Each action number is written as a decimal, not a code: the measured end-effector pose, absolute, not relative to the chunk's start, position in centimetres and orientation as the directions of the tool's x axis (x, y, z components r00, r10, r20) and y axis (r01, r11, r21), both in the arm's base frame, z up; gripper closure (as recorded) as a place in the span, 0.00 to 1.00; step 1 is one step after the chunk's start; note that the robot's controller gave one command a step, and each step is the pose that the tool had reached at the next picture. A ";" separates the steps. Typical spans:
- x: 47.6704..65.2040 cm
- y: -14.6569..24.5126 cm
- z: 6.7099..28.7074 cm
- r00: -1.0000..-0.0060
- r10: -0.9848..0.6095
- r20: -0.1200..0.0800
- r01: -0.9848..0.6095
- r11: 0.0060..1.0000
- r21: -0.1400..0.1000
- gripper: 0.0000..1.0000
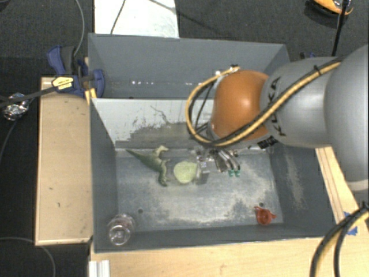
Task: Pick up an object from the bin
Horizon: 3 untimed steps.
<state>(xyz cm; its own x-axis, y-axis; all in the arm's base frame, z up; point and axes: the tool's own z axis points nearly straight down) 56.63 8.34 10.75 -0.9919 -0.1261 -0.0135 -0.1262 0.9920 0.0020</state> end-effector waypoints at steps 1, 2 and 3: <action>56.6 8.3 12.1 -0.992 -0.126 -0.011 -0.126 0.992 0.002 1.00; 56.6 8.3 14.0 -0.992 -0.125 -0.012 -0.125 0.992 0.002 1.00; 56.7 8.4 15.4 -0.992 -0.125 -0.017 -0.125 0.992 0.002 1.00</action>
Offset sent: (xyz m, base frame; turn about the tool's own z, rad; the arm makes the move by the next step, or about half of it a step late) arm 0.0000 0.0001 0.0635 0.0000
